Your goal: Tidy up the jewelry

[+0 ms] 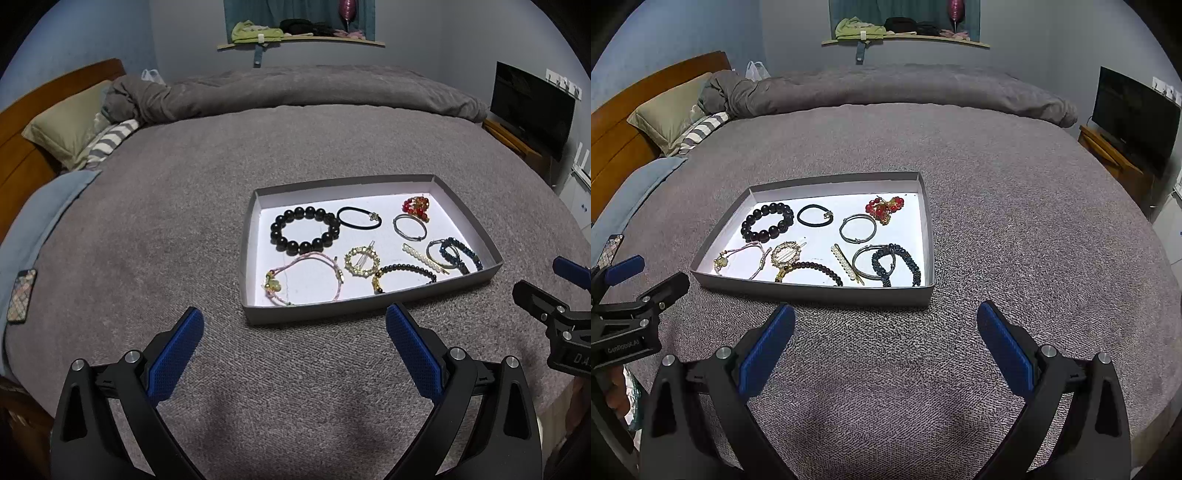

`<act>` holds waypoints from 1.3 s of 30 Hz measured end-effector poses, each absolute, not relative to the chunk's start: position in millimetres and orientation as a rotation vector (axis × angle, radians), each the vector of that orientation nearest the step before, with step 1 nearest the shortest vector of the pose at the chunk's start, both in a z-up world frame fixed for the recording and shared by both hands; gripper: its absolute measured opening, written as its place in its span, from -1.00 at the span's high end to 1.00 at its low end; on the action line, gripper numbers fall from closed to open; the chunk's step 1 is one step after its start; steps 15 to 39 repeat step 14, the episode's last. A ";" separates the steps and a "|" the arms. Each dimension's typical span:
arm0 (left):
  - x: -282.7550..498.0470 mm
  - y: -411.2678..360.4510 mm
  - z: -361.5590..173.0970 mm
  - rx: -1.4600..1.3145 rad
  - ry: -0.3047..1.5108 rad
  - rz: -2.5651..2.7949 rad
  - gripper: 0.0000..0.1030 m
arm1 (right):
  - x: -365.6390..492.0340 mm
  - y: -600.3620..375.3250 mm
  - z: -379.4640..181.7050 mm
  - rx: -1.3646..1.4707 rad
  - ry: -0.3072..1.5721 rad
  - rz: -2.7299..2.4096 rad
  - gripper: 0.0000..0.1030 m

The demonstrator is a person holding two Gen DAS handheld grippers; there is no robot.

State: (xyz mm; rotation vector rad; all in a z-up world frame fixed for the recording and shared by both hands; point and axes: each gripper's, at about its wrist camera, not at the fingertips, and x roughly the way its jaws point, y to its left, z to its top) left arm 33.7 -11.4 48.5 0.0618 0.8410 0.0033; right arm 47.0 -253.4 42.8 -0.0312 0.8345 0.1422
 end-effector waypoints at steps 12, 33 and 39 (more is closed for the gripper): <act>35.0 -19.3 43.6 0.091 0.861 -0.039 -0.94 | 45.7 -254.1 42.1 -0.032 0.835 0.143 -0.89; 35.0 -19.4 42.7 0.092 0.866 -0.041 -0.94 | 45.8 -254.2 42.0 -0.033 0.835 0.143 -0.89; 35.0 -19.4 42.7 0.092 0.866 -0.041 -0.94 | 45.8 -254.2 42.0 -0.033 0.835 0.143 -0.89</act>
